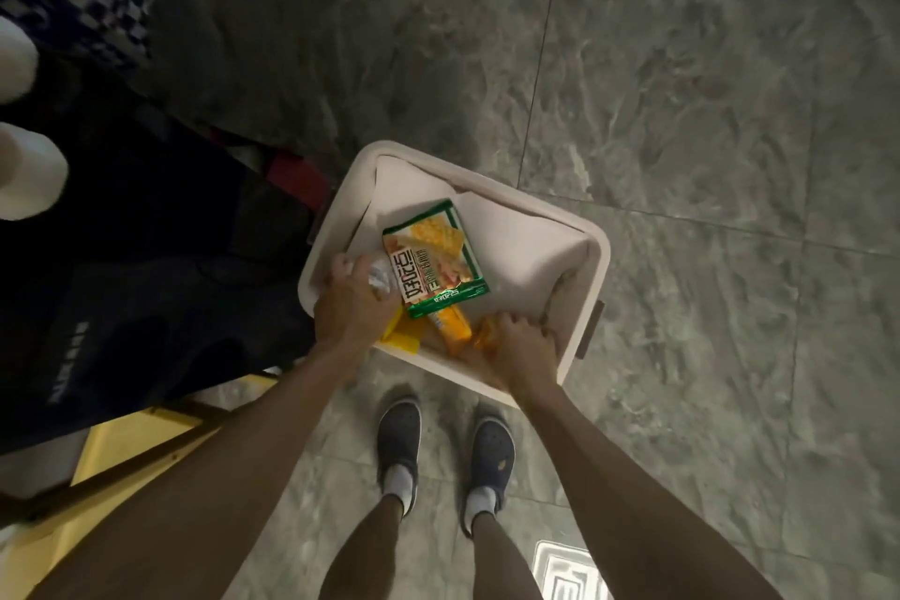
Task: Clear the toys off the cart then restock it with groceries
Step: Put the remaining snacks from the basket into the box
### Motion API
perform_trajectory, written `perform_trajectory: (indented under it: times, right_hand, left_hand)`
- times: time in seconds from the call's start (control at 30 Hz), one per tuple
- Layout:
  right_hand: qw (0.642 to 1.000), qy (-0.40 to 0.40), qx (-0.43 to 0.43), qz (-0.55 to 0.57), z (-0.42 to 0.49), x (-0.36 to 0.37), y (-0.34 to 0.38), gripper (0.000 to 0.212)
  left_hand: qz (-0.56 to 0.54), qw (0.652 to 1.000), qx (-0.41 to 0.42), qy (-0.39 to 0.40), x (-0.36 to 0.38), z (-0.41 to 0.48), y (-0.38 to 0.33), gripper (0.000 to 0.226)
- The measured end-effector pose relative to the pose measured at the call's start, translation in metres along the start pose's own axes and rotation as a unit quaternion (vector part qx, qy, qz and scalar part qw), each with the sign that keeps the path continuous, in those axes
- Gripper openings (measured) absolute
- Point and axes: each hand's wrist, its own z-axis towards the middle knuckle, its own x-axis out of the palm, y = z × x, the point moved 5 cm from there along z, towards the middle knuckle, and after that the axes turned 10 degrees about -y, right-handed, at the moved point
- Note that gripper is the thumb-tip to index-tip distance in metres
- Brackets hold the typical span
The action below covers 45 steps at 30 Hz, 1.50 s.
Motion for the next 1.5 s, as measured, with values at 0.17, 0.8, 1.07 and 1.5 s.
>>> perform_trajectory:
  times: [0.17,0.8,1.07,1.5]
  right_hand:
    - [0.996,-0.042,-0.007,0.084,-0.015,-0.045,0.004,0.033]
    - [0.886,-0.282,0.051,0.364,-0.169,-0.414,0.024,0.057]
    - [0.874,-0.296,-0.073,0.378,-0.199,-0.47,0.057,0.028]
    - [0.854,-0.163,-0.366,0.333,-0.252,-0.464,0.262,0.02]
  left_hand:
    - [-0.027,0.999,0.001,-0.026,-0.043,-0.01,-0.004,0.056]
    - [-0.277,0.94,0.158,-0.119,-0.365,-0.118,-0.121,0.068]
    - [-0.26,0.932,0.14,-0.208,-0.433,-0.16,-0.106,0.072]
    - [-0.22,0.897,-0.078,-0.375,-0.506,-0.295,0.06,0.072]
